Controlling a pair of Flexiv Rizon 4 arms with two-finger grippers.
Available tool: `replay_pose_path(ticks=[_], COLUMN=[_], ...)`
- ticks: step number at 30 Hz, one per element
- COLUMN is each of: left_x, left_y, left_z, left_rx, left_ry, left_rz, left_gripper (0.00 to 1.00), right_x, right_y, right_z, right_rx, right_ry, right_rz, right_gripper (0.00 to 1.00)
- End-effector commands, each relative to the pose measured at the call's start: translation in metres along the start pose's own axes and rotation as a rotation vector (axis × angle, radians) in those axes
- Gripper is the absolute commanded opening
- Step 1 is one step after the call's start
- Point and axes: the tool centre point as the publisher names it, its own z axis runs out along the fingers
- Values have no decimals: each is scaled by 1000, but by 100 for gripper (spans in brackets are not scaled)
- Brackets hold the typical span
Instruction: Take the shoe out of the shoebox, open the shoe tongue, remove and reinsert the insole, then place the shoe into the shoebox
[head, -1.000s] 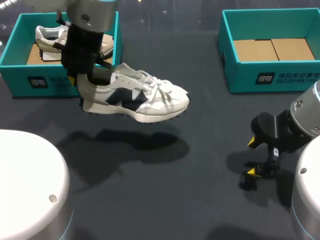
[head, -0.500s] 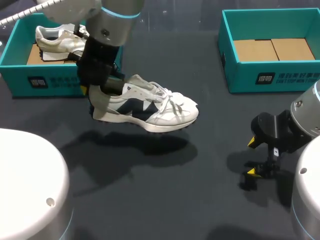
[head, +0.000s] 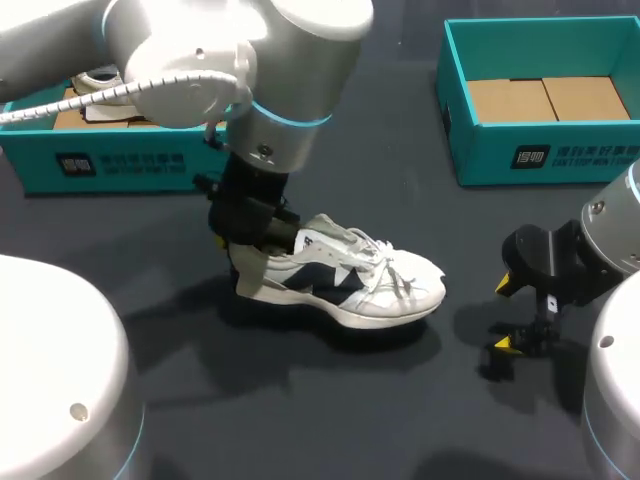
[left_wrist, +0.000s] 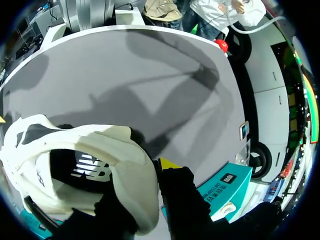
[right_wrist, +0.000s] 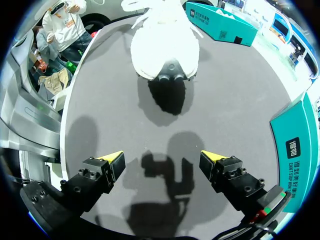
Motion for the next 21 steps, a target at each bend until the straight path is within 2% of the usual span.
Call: replay_pose_path(ticks=[1, 9, 14, 21], left_x=[-7, -7, -32, -54], left_y=[6, 6, 10, 6], left_z=[0, 0, 18, 35], left_rx=[11, 11, 7, 1], left_ry=[9, 9, -8, -25], left_rz=[0, 0, -49, -48], left_gripper=[0, 0, 0, 0], right_x=[2, 2, 2, 2], right_y=[0, 0, 0, 0], right_z=[-1, -1, -1, -1], right_rx=[1, 1, 1, 1], right_ry=[-3, -3, -3, -3], right_rz=[0, 0, 0, 0], right_gripper=[100, 100, 100, 100])
